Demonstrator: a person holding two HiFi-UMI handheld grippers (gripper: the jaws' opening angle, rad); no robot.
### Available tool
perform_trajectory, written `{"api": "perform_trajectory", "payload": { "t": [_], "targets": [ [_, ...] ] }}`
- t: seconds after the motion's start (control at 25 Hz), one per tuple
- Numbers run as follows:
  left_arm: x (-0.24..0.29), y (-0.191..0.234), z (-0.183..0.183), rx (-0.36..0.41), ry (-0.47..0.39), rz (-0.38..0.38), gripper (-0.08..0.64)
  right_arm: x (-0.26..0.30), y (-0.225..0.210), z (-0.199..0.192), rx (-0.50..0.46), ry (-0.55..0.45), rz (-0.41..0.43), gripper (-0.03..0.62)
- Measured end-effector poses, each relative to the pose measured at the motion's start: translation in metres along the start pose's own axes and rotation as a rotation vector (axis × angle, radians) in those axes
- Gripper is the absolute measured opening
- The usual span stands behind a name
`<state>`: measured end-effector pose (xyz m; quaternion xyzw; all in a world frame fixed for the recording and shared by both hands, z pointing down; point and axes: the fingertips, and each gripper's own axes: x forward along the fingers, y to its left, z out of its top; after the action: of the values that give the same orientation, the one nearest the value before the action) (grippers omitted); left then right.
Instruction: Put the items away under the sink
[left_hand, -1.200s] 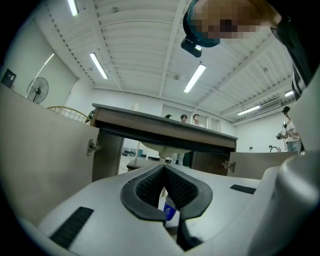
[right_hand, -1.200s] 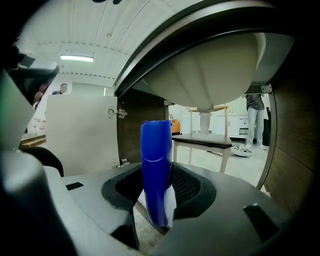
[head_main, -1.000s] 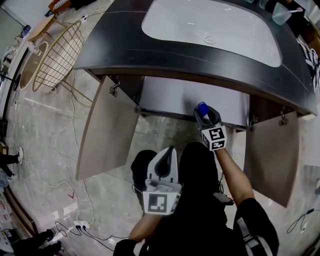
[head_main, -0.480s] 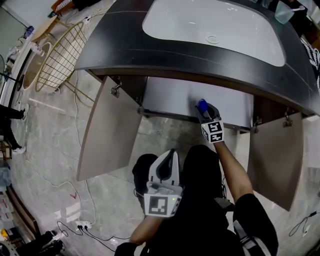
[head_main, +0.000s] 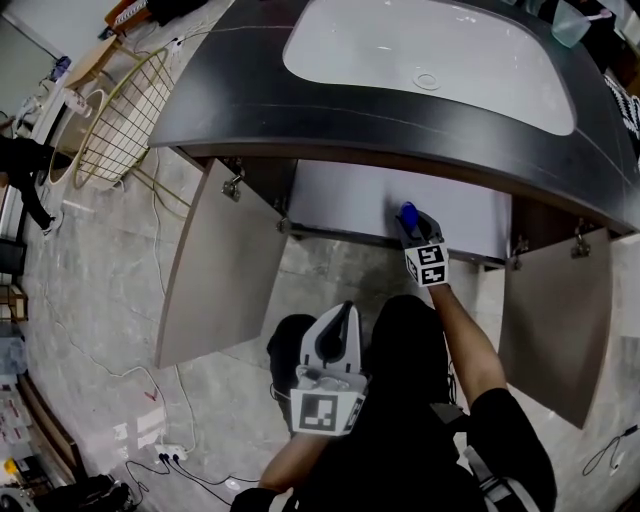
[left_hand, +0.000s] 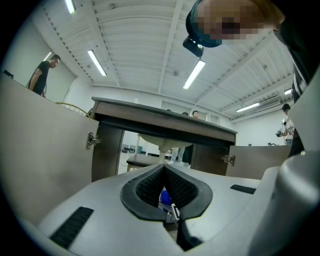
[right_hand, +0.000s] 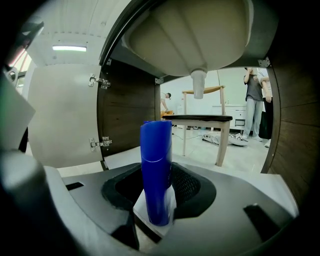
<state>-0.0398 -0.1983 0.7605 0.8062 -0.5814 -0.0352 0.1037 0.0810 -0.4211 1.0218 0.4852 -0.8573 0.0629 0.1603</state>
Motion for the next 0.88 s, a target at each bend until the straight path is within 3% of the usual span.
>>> {"api": "perform_trajectory", "payload": {
  "t": [0.56,0.88],
  "targets": [
    [0.037,0.013,-0.008,0.060,-0.046,0.002,0.014,-0.003,0.002,-0.008,0.006,-0.007,-0.011,0.156],
    [0.052,0.021,-0.019,0.067,-0.030,-0.017,0.014,-0.002,0.003,-0.010,0.009,0.025,-0.017,0.156]
  ]
}}
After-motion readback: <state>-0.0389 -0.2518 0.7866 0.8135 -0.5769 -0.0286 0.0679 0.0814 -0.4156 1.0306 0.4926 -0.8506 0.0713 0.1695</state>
